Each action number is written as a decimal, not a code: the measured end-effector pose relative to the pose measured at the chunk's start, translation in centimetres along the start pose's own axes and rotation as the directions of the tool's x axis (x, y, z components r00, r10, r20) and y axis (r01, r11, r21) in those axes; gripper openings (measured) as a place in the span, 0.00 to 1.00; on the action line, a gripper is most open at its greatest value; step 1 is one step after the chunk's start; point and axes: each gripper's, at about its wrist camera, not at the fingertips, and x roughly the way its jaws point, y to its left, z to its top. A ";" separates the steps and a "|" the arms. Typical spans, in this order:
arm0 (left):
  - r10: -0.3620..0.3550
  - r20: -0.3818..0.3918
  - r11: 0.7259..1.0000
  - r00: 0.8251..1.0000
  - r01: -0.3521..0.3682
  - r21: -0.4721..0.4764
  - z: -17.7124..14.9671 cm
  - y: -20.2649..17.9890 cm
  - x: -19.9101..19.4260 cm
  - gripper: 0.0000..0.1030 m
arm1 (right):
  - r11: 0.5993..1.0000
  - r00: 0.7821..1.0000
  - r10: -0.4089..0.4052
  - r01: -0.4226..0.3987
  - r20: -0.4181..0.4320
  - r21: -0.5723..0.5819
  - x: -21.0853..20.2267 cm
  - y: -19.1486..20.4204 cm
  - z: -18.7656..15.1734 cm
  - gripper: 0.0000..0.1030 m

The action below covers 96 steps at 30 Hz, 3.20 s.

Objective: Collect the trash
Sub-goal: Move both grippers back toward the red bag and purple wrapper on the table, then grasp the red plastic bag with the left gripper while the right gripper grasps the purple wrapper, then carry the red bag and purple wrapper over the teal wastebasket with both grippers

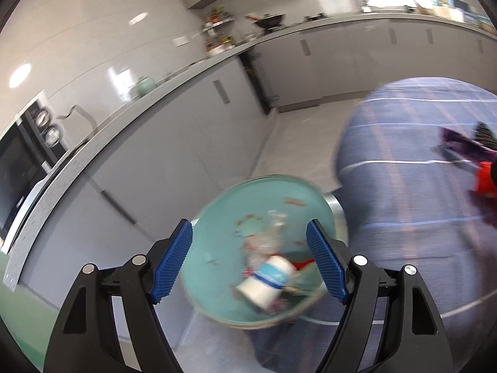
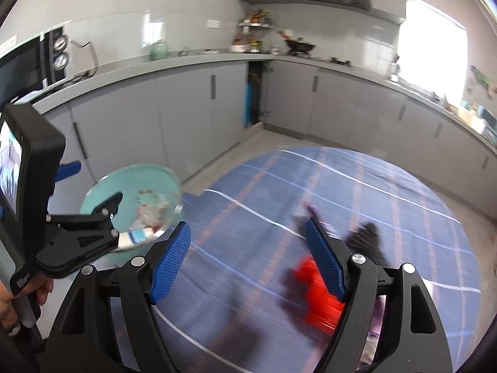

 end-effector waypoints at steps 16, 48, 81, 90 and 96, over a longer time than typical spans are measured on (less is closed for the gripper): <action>-0.226 0.099 0.958 0.969 0.203 0.203 2.5 -12.3 -6.1 0.82 | 0.944 0.962 -0.271 0.273 -0.034 0.184 -6.4 -14.1 -6.1 0.77; -0.469 0.037 0.849 0.882 0.440 0.292 2.0 -17.9 -8.4 0.08 | 0.909 0.947 -0.309 0.320 -0.083 0.266 -6.7 -17.9 -11.5 0.78; -0.234 0.057 0.968 0.970 0.227 0.111 -0.2 -6.7 -2.1 0.08 | 0.985 0.974 -0.082 0.111 -0.212 0.132 3.2 -9.5 -6.5 0.20; -0.263 0.063 0.964 0.963 0.266 -0.034 0.3 -4.4 -2.3 0.08 | 0.982 0.982 -0.116 0.135 -0.146 0.130 1.4 -8.2 -5.4 0.11; -0.212 0.091 0.976 0.973 0.216 -0.037 0.6 -3.3 -3.1 0.08 | 0.988 0.990 -0.107 0.116 -0.093 0.106 0.4 -6.7 -3.6 0.11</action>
